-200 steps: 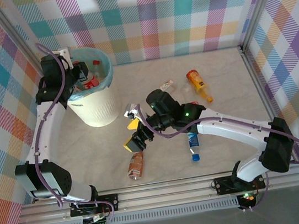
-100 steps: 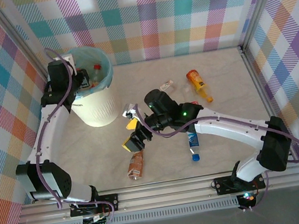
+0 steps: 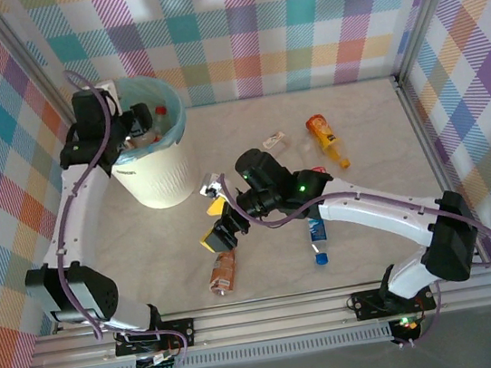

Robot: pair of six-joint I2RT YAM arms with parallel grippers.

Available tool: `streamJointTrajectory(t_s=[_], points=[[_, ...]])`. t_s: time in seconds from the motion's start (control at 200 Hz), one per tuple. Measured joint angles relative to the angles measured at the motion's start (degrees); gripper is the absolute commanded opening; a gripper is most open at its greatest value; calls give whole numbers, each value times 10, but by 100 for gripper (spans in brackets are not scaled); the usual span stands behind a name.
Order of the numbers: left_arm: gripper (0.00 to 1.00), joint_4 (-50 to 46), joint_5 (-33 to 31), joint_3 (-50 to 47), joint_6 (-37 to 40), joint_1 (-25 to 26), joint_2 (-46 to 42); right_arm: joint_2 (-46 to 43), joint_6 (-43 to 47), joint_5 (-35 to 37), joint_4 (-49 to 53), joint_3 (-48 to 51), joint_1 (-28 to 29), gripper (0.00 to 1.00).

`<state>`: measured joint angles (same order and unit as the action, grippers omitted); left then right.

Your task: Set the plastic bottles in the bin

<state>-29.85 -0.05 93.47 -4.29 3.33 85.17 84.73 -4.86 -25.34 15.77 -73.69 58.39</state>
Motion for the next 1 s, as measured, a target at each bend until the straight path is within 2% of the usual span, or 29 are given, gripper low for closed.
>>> streamJointTrajectory(t_s=[0.145, 0.38, 0.545, 0.705, 0.8, 1.0], points=[[86, -13, -1, 34, -22, 0, -50, -6, 0, 10, 0, -2, 0, 95], [79, -21, 0, 55, -45, 0, -156, -21, -3, 55, 9, -14, 1, 95], [72, -63, 4, 61, -54, 0, -178, -50, -6, 137, 47, -20, 1, 95], [70, -93, 33, 29, -60, 12, -187, -99, -21, 237, 110, -22, -19, 94], [69, -100, 48, 5, -62, 46, -199, -144, -50, 276, 145, -12, -74, 97], [69, -106, 63, -11, -50, 168, -207, -224, -109, 307, 229, 56, -271, 98]])
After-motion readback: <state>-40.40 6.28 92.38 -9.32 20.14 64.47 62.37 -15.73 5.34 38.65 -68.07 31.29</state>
